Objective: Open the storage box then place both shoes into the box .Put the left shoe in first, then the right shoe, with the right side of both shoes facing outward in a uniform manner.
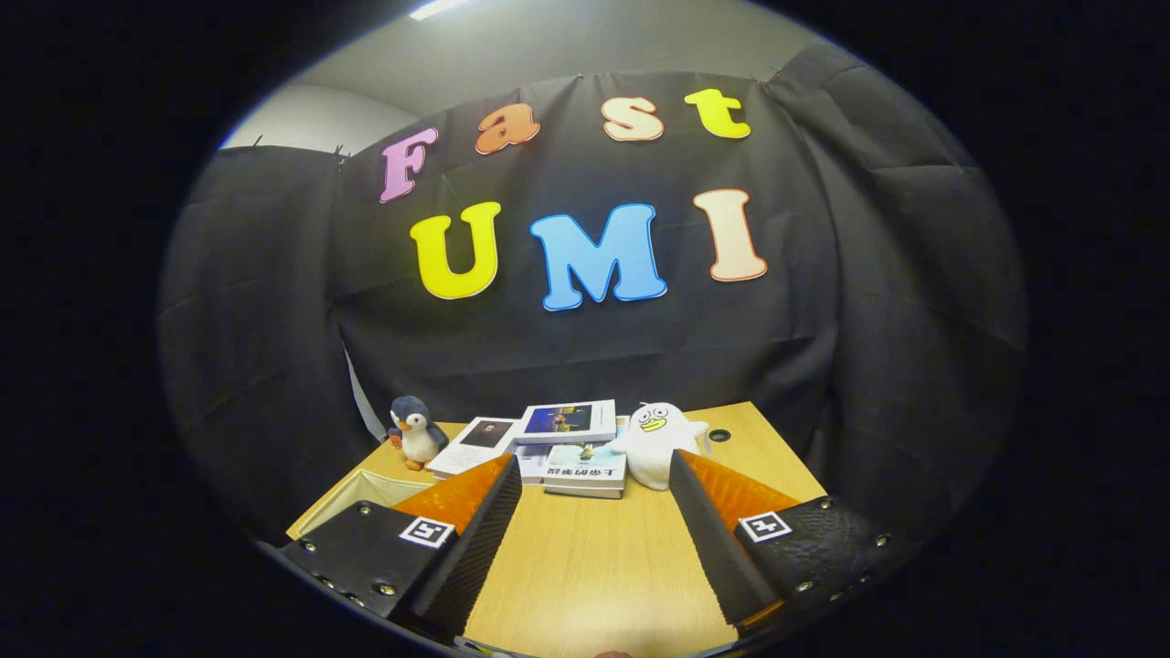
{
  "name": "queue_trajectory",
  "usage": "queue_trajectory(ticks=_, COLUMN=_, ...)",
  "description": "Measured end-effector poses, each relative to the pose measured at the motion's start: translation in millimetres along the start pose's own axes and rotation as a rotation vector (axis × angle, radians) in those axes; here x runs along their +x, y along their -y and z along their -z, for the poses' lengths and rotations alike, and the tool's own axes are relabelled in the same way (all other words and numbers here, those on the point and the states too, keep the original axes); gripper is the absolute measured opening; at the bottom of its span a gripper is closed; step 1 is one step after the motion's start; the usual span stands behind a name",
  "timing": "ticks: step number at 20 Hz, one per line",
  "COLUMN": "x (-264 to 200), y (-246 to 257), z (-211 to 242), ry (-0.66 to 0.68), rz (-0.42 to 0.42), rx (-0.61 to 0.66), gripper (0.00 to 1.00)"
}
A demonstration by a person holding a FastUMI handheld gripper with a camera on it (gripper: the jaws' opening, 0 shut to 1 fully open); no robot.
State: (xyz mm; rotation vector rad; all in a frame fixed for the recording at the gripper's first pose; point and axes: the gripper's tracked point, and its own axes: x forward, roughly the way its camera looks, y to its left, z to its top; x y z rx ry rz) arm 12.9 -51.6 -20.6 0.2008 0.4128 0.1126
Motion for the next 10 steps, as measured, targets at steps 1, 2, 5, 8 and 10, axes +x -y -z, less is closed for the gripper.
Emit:
queue_trajectory(ticks=1, x=-3.4, y=2.2, z=2.4, ry=-0.006, rz=0.006, rx=-0.001, gripper=0.97)
queue_trajectory(ticks=2, x=-5.6, y=3.4, z=2.5, ry=-0.005, rz=0.008, rx=0.003, gripper=0.98)
queue_trajectory(ticks=5, x=-10.3, y=8.8, z=-1.6, ry=0.015, rz=0.016, rx=-0.003, gripper=0.98)
queue_trajectory(ticks=8, x=-15.7, y=11.2, z=-7.9, ry=0.040, rz=0.026, rx=-0.021, gripper=0.98)
queue_trajectory(ticks=10, x=-15.3, y=9.3, z=-7.7, ry=0.042, rz=0.023, rx=-0.017, gripper=0.98)
